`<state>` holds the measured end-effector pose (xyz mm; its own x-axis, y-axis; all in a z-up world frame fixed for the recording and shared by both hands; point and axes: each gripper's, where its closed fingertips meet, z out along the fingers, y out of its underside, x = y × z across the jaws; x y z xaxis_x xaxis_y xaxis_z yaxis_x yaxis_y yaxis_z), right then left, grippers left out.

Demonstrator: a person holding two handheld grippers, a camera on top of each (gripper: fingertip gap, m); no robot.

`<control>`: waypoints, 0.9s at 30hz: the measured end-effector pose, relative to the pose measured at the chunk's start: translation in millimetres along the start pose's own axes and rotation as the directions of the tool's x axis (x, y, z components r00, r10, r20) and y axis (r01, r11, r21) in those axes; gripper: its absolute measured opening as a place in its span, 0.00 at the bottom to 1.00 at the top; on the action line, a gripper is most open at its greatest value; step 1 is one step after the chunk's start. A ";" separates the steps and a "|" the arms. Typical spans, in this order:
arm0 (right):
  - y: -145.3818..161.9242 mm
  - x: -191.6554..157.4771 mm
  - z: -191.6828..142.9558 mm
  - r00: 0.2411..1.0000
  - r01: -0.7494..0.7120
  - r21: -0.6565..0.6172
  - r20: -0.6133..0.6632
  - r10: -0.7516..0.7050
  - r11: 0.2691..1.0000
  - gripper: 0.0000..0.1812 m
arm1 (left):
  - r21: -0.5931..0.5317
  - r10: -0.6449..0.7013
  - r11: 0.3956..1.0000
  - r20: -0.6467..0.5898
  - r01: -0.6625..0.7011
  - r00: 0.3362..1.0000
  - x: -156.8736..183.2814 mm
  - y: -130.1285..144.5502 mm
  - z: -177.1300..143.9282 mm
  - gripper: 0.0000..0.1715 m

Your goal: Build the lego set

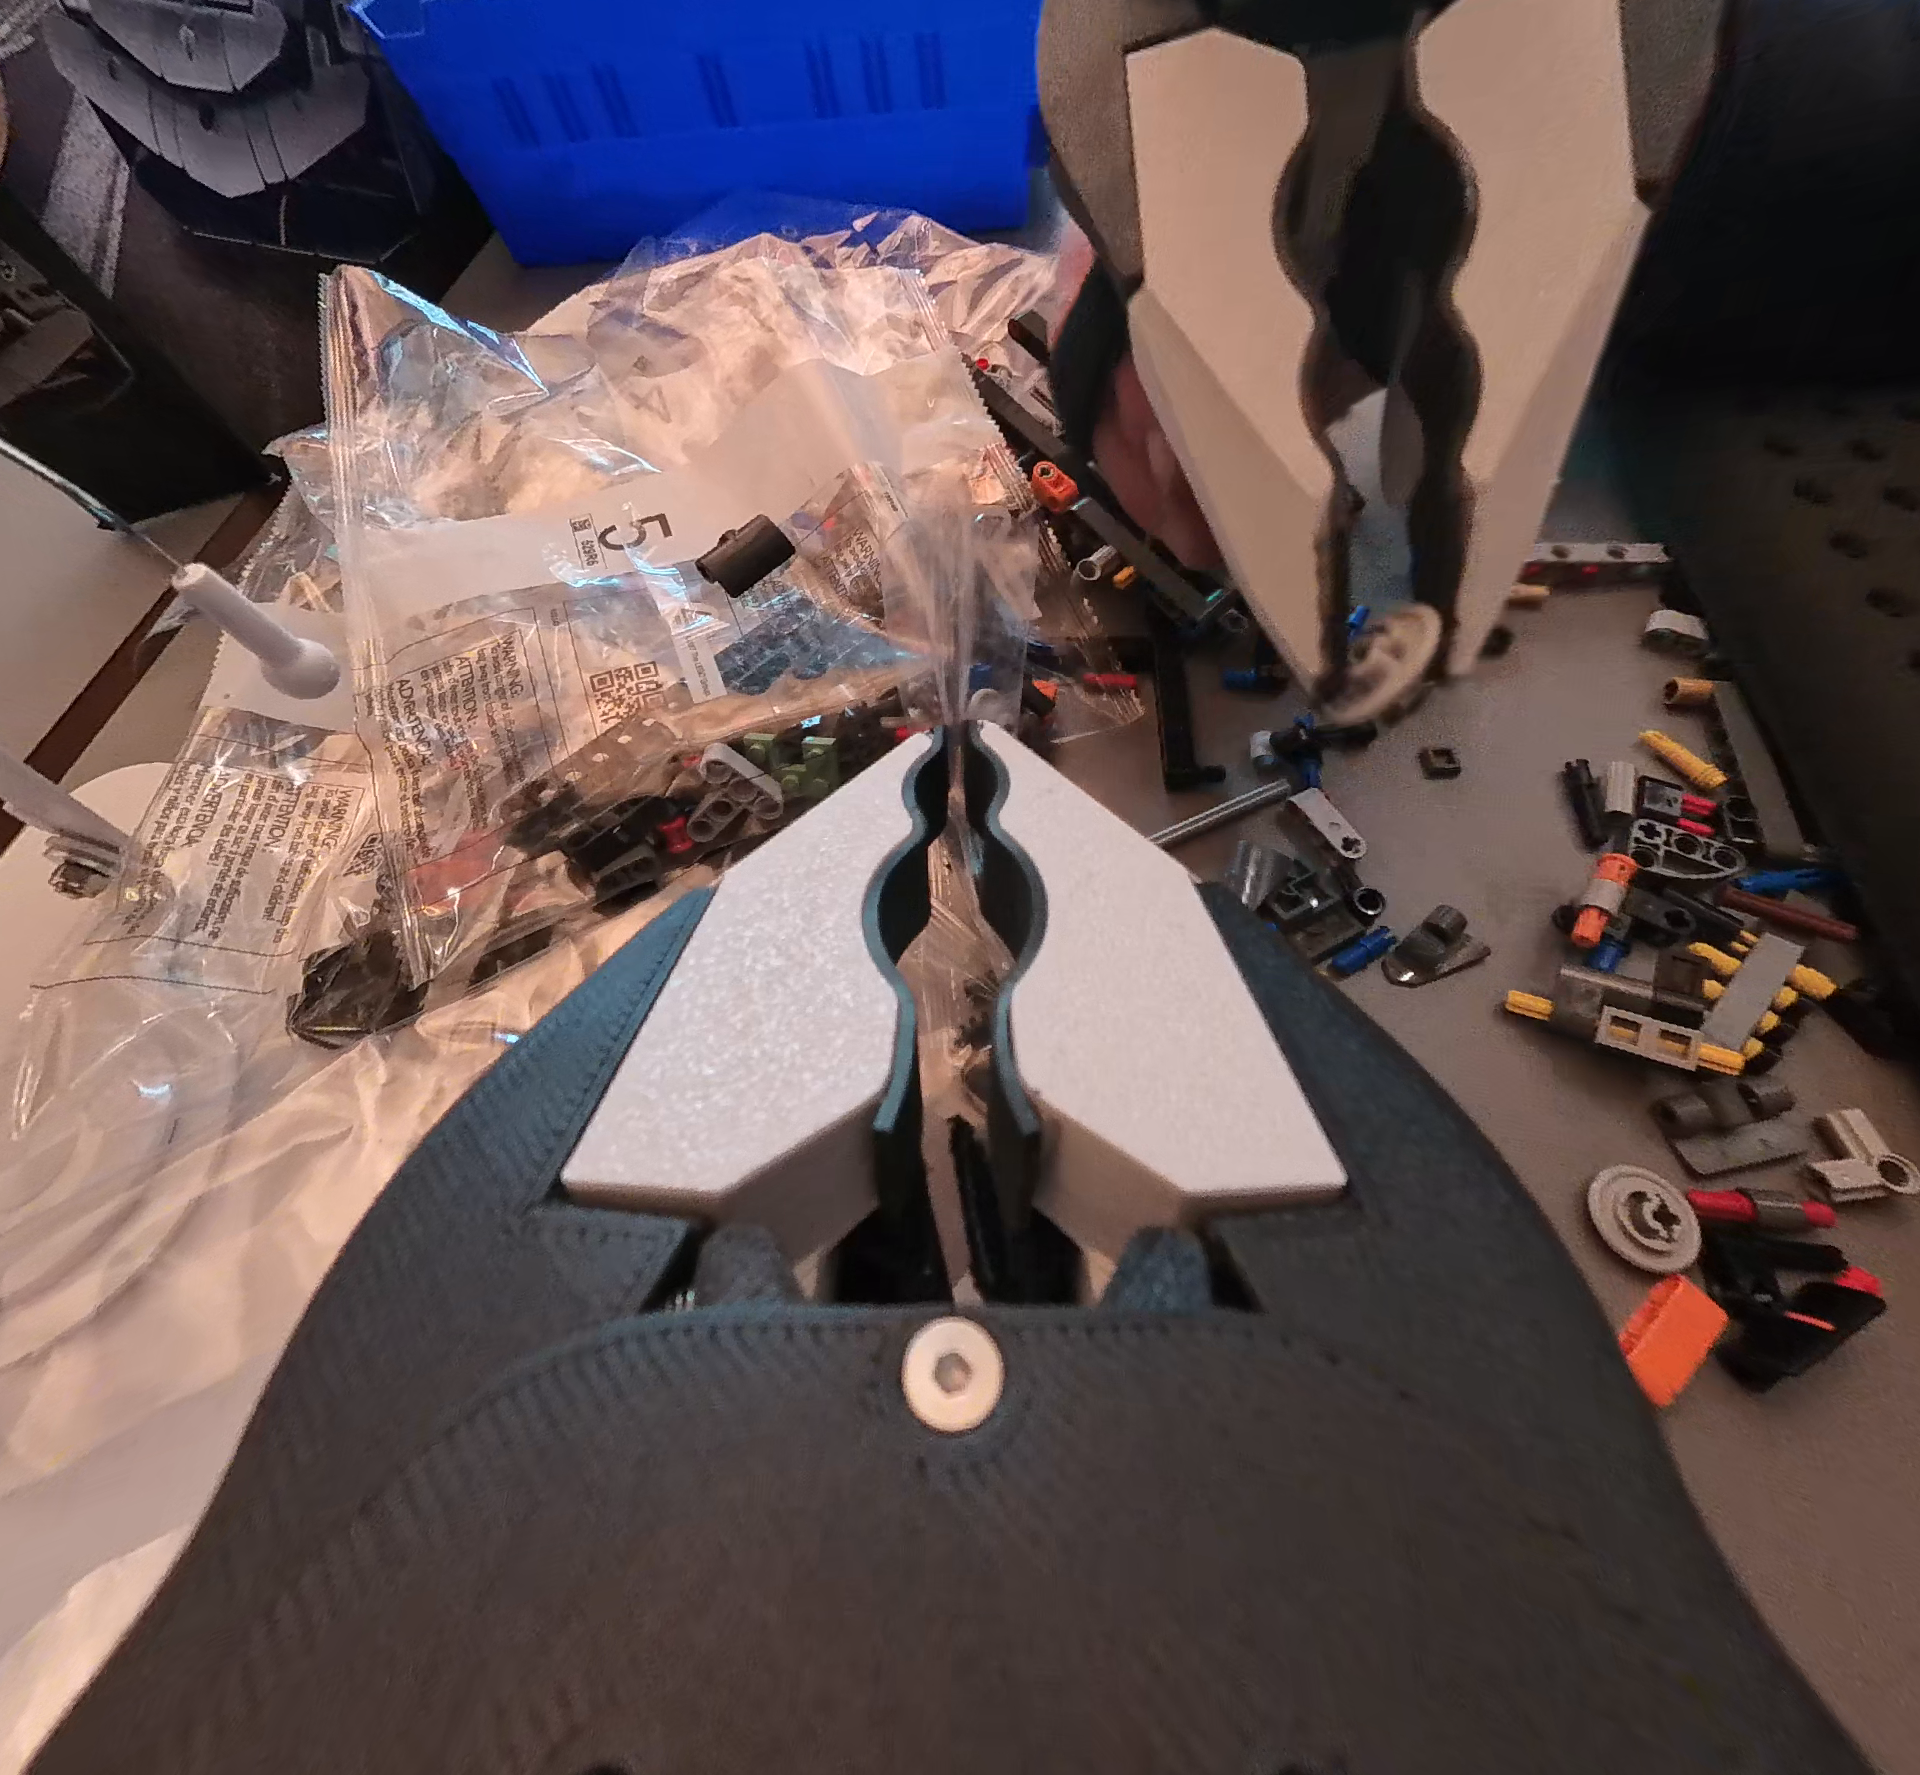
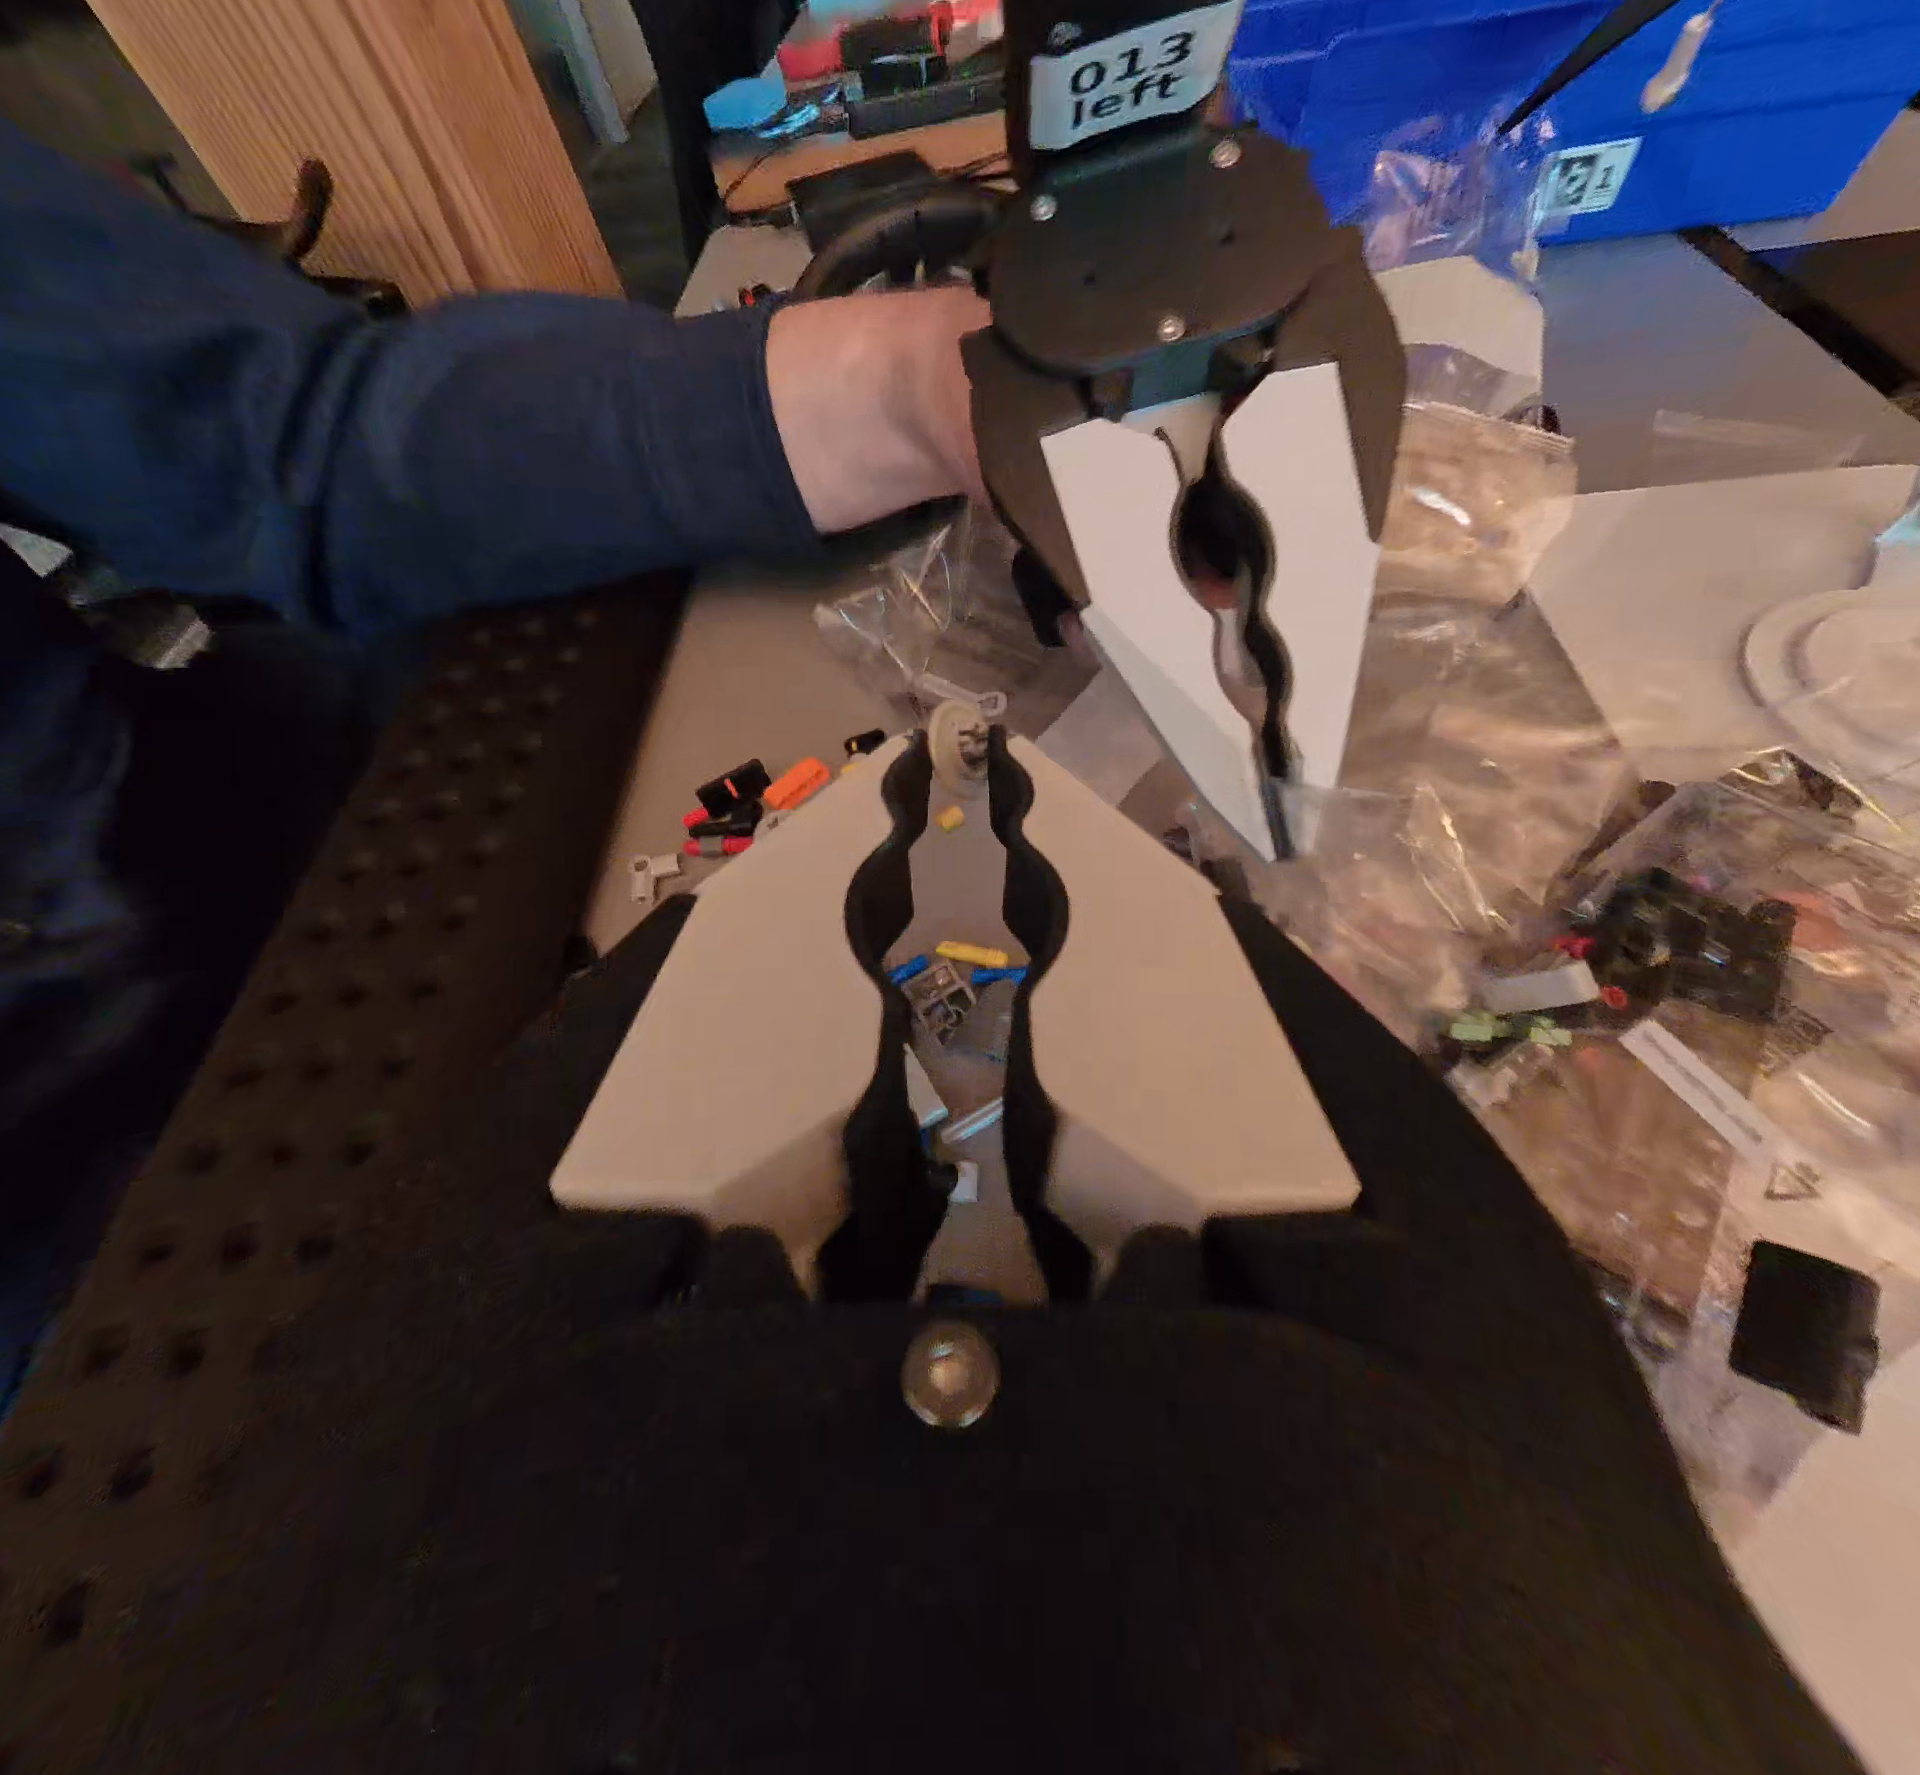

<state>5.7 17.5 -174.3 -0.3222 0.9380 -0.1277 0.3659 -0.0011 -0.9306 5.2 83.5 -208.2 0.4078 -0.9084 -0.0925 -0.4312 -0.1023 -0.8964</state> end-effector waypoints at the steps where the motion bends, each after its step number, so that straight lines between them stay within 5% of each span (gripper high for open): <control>1: -1.1 1.9 -2.7 1.000 0.004 0.005 -0.010 -0.004 1.000 0.05 | 0.001 0.000 1.000 -0.001 0.000 1.000 0.1 -0.3 -0.1 0.00; 14: -10.3 67.7 -77.9 0.924 -0.024 0.086 -0.378 0.055 0.996 0.04 | 0.000 -0.003 1.000 0.000 0.003 1.000 -0.6 1.0 -1.0 0.00; 27: 11.5 58.9 -56.6 0.952 -0.057 -0.027 -0.303 0.046 0.998 0.04 | -0.002 -0.003 1.000 -0.004 0.003 1.000 0.3 1.6 -0.1 0.00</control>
<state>40.3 92.3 -173.1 -0.0249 0.9979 -0.0602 0.4070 -0.0449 -0.9123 4.5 83.0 -209.6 0.4061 -0.9096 -0.0880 -0.4318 -0.1061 -0.8957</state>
